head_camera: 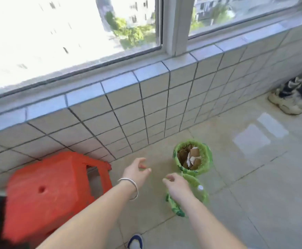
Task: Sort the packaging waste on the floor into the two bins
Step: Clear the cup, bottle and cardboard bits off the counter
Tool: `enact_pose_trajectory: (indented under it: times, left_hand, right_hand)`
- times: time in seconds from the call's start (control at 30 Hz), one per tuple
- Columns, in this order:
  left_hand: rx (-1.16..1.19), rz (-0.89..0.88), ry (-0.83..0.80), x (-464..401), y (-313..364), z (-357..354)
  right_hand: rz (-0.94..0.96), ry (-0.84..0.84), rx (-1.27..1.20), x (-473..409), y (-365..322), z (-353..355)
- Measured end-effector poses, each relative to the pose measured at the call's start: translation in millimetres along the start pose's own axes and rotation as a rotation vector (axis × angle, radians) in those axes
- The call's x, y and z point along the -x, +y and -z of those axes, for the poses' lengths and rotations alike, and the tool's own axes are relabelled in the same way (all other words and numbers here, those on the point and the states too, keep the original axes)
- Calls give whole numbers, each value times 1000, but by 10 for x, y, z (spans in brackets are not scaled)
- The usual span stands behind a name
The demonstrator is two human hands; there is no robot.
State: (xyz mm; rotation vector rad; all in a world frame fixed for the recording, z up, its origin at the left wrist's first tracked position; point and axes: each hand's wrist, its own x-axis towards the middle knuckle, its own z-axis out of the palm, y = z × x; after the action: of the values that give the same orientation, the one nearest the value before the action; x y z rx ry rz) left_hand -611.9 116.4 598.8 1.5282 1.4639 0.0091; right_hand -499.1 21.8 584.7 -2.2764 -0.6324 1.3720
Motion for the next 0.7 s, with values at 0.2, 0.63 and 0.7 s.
enact_pose_trajectory:
  times: [0.2, 0.63, 0.7]
  left_hand:
    - [197, -9, 268, 1129, -104, 1232]
    - [317, 77, 846, 4022, -1811, 3400]
    - [325, 131, 942, 4434, -2186, 3638]
  right_hand:
    - [306, -95, 65, 1146, -1193, -422]
    - [749, -463, 165, 3815, -2407, -2878]
    - [812, -524, 212, 4232, -2459, -3336]
